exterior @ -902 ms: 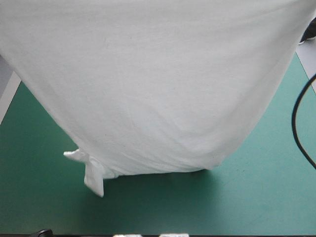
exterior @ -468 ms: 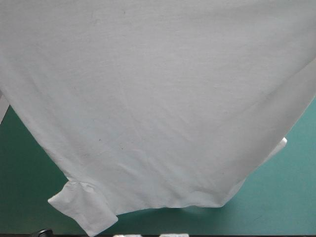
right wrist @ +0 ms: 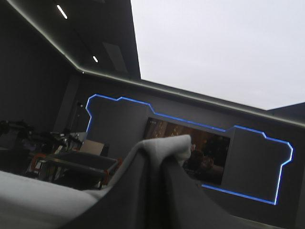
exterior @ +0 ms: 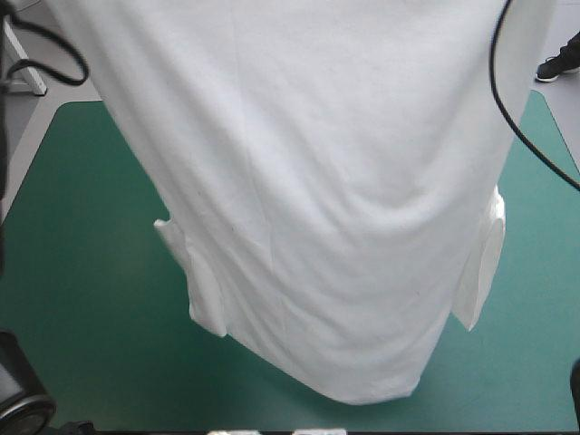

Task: Fold the cloth

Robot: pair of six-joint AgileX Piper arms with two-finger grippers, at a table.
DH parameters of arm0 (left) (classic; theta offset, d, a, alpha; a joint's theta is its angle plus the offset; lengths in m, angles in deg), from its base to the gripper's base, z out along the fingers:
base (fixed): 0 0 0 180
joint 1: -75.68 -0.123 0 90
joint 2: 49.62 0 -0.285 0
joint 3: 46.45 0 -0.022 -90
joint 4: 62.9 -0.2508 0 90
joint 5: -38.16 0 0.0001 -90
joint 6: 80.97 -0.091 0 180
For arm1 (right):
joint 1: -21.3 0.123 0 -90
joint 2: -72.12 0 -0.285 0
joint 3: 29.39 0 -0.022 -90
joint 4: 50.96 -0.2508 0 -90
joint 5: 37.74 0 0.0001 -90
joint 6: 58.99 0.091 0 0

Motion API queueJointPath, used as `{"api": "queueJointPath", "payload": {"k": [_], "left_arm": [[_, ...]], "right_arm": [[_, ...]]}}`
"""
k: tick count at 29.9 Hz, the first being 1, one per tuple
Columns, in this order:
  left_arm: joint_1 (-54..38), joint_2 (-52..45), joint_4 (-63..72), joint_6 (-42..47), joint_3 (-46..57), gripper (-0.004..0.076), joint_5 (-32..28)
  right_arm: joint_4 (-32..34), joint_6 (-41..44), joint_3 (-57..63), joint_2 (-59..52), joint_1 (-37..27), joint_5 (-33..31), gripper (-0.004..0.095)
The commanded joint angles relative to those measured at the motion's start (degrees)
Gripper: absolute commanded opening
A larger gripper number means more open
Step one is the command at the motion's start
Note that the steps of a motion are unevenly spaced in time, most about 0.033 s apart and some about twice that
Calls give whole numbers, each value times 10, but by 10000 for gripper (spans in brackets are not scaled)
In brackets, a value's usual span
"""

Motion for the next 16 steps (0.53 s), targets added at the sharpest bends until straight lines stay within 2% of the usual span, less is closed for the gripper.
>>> {"api": "queueJointPath", "payload": {"k": [1,5,9,12,16], "left_arm": [[-101,17,20,75,-8,-8,-131],[-208,66,178,75,-8,-8,-272],[-300,129,300,78,-8,-9,-390],[-351,172,357,79,-12,-9,-506],[-395,221,378,130,-78,-9,-546]], "right_arm": [[13,22,-43,51,-7,65,-13],[-1,53,-94,122,-34,82,-13],[-56,46,-128,181,-70,123,-13],[-84,35,-143,211,-87,155,-13],[-98,36,-146,235,-93,207,-13]]}}
